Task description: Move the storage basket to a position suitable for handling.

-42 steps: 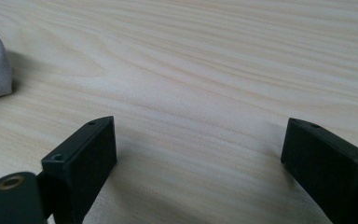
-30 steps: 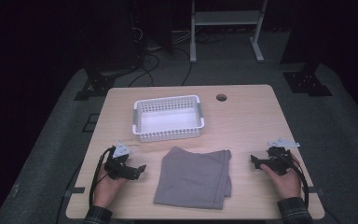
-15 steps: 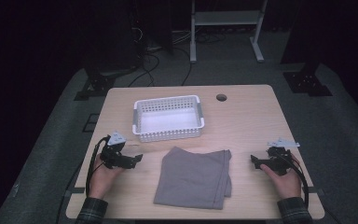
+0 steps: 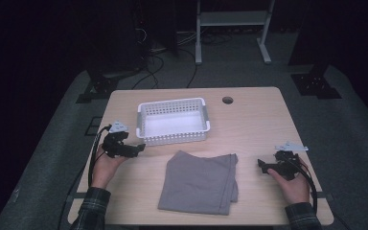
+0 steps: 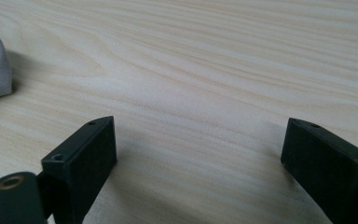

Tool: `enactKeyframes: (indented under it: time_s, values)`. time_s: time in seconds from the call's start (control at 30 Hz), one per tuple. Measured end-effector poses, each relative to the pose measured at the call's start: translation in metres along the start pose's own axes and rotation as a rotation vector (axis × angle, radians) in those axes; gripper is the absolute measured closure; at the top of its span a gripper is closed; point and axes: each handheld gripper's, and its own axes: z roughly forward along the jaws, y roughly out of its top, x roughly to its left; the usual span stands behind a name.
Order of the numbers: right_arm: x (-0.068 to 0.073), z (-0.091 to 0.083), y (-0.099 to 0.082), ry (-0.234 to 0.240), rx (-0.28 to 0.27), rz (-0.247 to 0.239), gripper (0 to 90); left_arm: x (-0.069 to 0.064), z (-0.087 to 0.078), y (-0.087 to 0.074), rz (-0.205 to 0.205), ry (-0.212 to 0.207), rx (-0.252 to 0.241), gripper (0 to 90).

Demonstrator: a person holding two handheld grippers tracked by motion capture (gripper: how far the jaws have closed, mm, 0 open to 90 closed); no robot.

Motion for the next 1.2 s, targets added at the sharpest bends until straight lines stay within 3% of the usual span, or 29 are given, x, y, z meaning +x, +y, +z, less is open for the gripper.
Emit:
enactKeyframes:
  time_s: [0.37, 0.7, 1.2]
  values:
    - [0.000, 0.000, 0.000, 0.000, 0.000, 0.000, 9.3, 0.001, 0.012, 0.012, -0.005, -0.035, 0.002, 16.2]
    - [0.000, 0.000, 0.000, 0.000, 0.000, 0.000, 9.3, -0.007, 0.022, 0.021, 0.008, -0.046, 0.002, 16.2]
    - [0.000, 0.000, 0.000, 0.000, 0.000, 0.000, 9.3, -0.028, 0.038, 0.032, 0.041, -0.107, -0.010, 16.2]
